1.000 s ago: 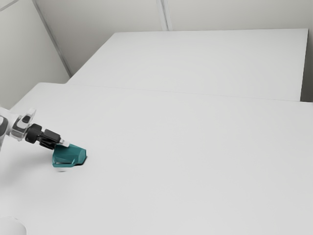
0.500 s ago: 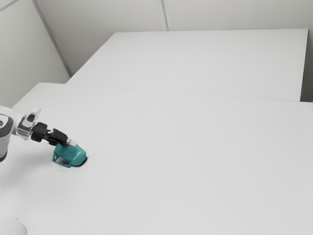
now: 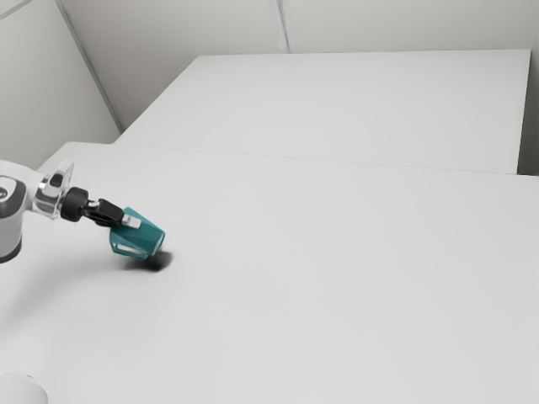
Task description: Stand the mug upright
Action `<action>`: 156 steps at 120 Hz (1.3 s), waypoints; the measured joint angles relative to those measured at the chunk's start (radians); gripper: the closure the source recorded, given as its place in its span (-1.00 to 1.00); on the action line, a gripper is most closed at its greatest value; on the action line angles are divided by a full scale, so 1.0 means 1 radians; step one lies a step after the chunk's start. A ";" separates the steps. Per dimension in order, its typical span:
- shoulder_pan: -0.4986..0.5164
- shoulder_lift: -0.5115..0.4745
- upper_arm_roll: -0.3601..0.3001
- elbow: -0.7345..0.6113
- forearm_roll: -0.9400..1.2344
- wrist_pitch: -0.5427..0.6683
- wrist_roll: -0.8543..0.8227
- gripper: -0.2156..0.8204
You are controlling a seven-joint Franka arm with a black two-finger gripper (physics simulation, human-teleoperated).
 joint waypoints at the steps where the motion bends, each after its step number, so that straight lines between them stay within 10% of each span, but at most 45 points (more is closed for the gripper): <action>1: 0.000 0.000 -0.003 0.000 0.000 0.000 0.000 0.86; 45: 0.009 0.152 -0.149 0.003 0.014 0.023 -0.061 0.89; 93: 0.078 0.657 -0.338 0.009 -0.005 0.058 -0.164 0.88; 140: 0.814 0.966 -1.116 0.008 -0.128 0.066 -0.216 0.87; 156: 0.868 0.982 -1.194 0.009 -0.137 0.068 -0.214 0.87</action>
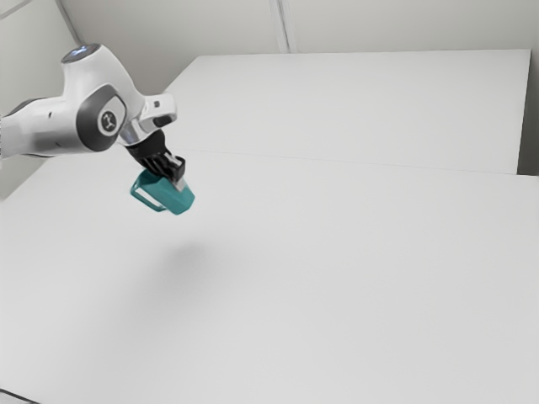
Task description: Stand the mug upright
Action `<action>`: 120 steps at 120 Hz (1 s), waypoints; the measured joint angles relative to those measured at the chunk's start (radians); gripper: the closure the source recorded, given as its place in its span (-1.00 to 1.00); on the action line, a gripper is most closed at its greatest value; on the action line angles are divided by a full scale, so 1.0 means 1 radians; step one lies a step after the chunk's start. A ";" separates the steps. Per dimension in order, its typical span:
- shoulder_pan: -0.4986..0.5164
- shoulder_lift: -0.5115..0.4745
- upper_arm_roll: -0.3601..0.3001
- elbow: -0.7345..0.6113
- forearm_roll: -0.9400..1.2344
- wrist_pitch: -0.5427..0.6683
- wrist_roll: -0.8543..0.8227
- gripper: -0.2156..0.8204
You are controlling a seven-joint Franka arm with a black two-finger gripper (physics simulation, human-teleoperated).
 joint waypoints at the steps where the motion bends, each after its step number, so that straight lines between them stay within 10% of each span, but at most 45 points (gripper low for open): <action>1: -0.001 0.000 -0.001 0.000 0.000 0.000 0.000 0.87; 120: -0.020 0.163 -0.081 0.030 0.014 0.004 -0.002 0.87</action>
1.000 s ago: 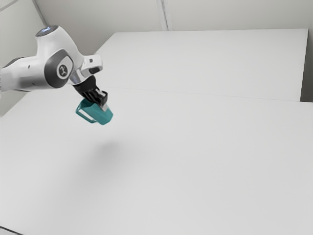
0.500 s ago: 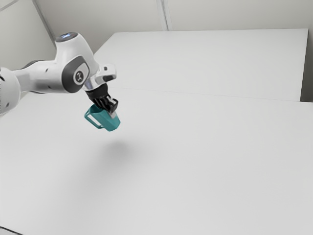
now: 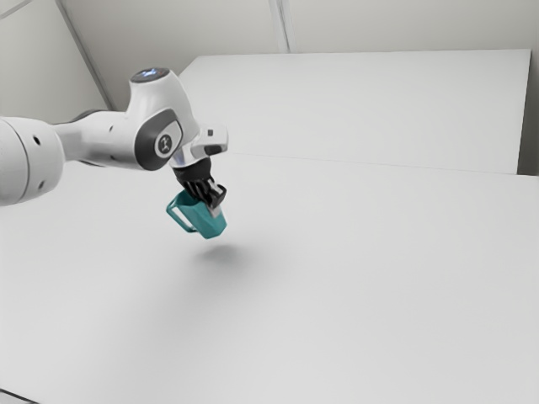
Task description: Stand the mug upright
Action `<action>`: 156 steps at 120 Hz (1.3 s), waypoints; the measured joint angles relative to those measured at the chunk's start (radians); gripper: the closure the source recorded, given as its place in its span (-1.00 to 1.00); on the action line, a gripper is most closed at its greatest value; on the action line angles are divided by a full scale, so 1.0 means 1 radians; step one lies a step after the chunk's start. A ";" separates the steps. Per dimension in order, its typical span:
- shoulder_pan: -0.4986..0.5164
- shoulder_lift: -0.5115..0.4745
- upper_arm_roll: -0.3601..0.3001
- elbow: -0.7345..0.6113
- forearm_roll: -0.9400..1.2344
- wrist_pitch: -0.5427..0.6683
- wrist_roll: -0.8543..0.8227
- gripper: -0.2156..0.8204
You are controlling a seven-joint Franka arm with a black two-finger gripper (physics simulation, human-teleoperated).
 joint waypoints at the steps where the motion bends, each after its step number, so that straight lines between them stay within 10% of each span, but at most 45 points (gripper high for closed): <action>1: 0.000 0.001 0.000 0.000 0.000 0.000 0.000 0.87; 103: 0.003 0.142 -0.003 0.028 -0.014 0.070 0.001 0.85; 156: -0.002 0.123 -0.002 0.027 -0.019 0.100 0.009 0.46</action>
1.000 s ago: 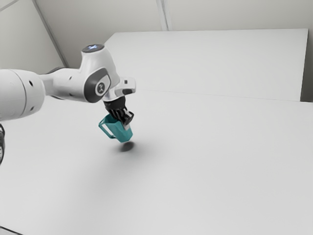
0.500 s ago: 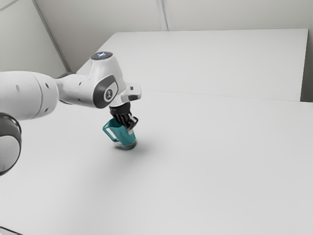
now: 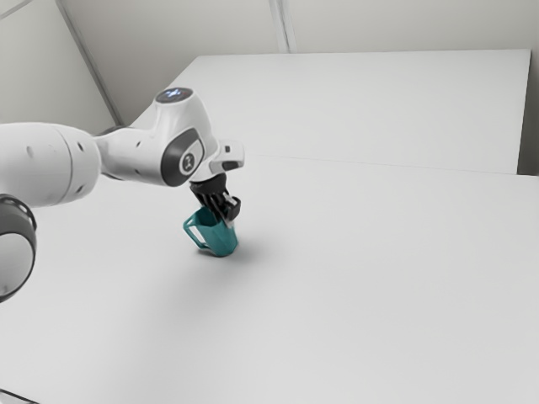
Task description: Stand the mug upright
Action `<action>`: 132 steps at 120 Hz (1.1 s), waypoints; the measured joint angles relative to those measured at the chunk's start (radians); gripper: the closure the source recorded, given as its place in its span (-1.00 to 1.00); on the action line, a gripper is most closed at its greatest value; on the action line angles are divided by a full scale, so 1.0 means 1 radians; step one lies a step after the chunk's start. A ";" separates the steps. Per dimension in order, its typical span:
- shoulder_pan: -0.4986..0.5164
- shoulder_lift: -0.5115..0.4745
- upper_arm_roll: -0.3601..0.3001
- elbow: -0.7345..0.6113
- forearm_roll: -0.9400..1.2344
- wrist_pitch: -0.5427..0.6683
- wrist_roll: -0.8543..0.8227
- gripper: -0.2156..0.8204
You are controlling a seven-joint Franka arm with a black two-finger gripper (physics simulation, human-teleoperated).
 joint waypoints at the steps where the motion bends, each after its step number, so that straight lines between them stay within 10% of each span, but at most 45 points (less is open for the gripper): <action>1: 0.000 -0.002 0.000 0.000 0.000 0.000 0.000 0.45; 66: -0.002 -0.220 -0.020 0.086 0.090 -0.062 0.014 -0.36; 132: 0.109 -0.325 -0.091 0.316 0.241 -0.413 -0.012 -0.53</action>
